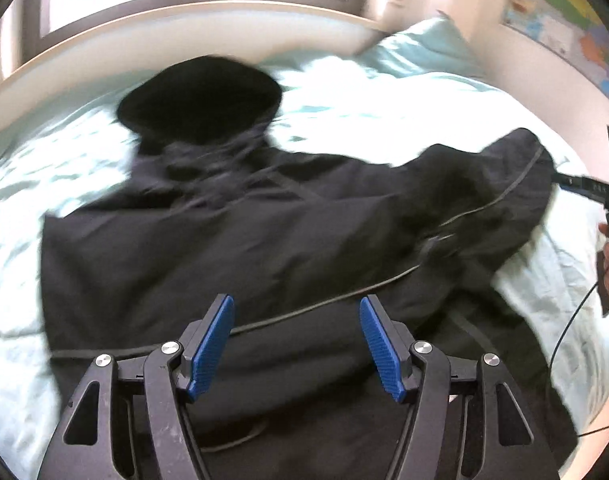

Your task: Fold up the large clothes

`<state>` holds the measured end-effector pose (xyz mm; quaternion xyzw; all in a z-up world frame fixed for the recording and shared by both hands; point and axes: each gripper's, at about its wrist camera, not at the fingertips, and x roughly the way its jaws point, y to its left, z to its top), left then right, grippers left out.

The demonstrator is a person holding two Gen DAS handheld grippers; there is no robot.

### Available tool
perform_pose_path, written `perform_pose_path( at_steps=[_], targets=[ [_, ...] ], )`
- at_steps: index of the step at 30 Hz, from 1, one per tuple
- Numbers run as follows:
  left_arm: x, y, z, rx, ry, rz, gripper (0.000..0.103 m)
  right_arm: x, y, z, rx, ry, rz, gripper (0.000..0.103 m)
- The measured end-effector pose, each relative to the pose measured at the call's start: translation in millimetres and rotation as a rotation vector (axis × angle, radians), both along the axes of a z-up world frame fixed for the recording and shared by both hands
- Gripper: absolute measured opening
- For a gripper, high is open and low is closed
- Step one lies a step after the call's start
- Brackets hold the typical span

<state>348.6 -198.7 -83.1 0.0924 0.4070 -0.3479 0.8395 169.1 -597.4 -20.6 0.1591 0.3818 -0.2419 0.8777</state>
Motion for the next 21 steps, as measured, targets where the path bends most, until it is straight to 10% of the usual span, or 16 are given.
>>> perform_pose_path(
  at_steps=[10, 21],
  targets=[
    [-13.3, -144.9, -22.2, -0.042, 0.059, -0.128, 0.067, -45.4, -143.4, 4.7, 0.097, -0.071, -0.218, 0.079],
    [-12.7, -188.9, -57.4, -0.044, 0.12, -0.16, 0.067, 2.7, -194.5, -31.2, 0.197, -0.109, -0.23, 0.074]
  ],
)
